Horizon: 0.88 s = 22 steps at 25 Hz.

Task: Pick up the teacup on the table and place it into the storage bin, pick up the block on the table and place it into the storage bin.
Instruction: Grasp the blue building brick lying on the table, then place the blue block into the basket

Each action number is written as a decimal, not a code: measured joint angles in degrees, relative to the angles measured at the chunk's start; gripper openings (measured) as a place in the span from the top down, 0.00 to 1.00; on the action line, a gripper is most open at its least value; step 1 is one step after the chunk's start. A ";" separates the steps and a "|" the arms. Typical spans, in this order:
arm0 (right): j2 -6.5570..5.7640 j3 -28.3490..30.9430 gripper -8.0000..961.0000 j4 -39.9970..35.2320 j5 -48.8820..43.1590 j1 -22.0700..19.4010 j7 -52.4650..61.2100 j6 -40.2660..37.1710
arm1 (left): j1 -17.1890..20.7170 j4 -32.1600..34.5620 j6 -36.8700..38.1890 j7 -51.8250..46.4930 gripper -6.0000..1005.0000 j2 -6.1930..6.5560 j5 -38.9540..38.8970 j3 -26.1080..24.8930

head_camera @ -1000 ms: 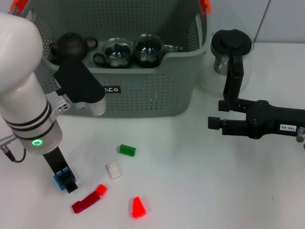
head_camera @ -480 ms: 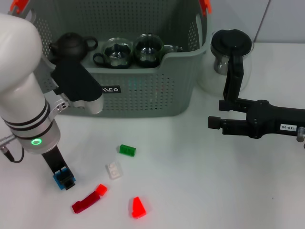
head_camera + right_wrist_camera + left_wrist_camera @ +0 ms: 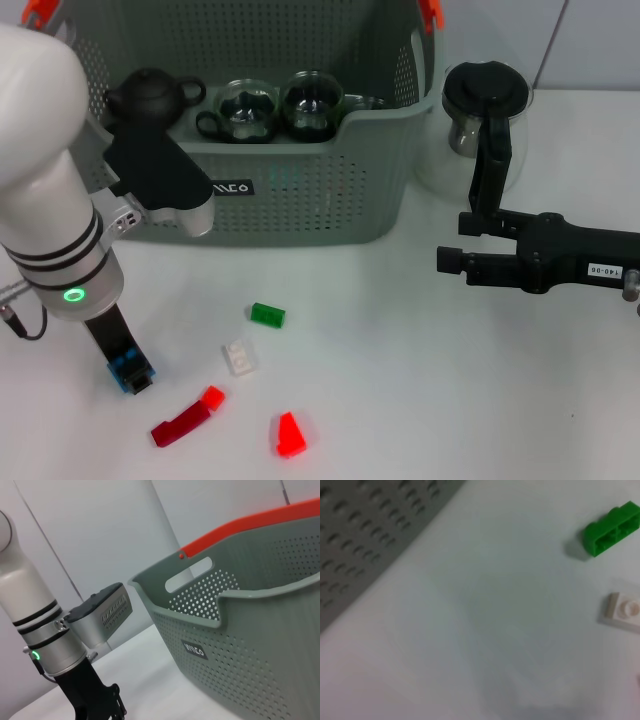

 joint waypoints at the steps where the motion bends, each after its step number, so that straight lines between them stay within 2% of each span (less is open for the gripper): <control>1: 0.00 0.02 0.08 0.01 0.00 0.00 0.00 -0.02 | 0.00 0.43 0.36 0.00 0.59 0.00 0.00 -0.06; 5: 0.00 0.07 0.08 0.03 0.00 0.00 -0.02 -0.06 | 0.27 4.88 2.79 0.22 0.59 -0.01 -0.02 -0.63; 9: 0.00 0.10 0.08 0.05 0.00 0.00 -0.02 -0.05 | 1.41 15.29 7.23 2.54 0.59 -0.92 -0.21 -5.57; 11: 0.00 0.14 0.08 0.05 0.00 0.00 -0.02 -0.05 | 1.71 20.04 9.69 4.97 0.59 -1.84 -0.40 -9.90; 13: 0.00 0.14 0.08 0.03 0.00 0.00 0.00 -0.05 | 1.71 25.52 12.88 8.62 0.59 -3.30 -1.17 -16.25; 15: 0.00 0.14 0.08 -0.01 -0.01 0.01 0.09 0.04 | 1.54 29.77 15.32 11.77 0.59 -4.04 -4.05 -22.06; 19: -0.06 0.14 0.08 -0.09 0.00 0.03 0.26 0.12 | 1.49 34.94 17.52 15.33 0.59 -3.76 -19.94 -35.65; 22: -0.09 0.13 0.08 -0.13 0.00 0.20 0.27 0.10 | 1.04 33.72 14.83 16.58 0.59 -3.58 -29.87 -43.12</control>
